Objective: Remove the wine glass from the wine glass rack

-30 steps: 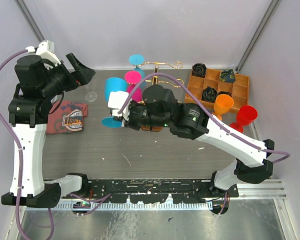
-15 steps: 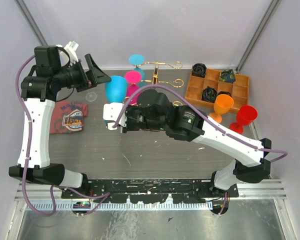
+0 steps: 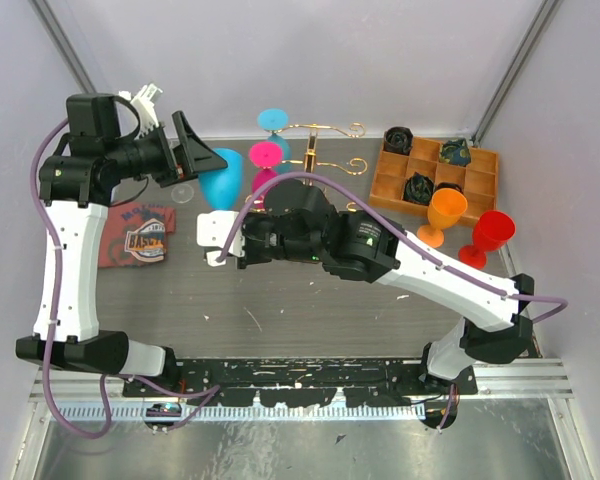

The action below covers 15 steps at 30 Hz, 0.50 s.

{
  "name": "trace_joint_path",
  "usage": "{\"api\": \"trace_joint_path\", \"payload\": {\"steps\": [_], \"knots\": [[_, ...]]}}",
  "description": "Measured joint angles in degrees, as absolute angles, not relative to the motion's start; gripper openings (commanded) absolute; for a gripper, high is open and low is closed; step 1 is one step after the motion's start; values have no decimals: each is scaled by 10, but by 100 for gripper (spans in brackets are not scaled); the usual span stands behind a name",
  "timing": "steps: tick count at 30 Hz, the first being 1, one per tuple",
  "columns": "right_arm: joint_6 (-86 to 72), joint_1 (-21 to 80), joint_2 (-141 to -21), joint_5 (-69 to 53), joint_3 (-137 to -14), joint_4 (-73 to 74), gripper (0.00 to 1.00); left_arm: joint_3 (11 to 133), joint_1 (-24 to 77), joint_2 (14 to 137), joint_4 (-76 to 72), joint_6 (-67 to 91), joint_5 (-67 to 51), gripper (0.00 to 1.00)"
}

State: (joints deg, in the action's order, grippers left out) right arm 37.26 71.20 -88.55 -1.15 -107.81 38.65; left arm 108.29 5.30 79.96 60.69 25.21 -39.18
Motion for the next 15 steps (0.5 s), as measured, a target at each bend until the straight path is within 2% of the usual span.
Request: {"api": "trace_joint_path", "payload": {"steps": [15], "knots": [[374, 719, -901, -21, -1095, 389, 1, 1069, 63, 803, 631, 246, -396, 99]]}}
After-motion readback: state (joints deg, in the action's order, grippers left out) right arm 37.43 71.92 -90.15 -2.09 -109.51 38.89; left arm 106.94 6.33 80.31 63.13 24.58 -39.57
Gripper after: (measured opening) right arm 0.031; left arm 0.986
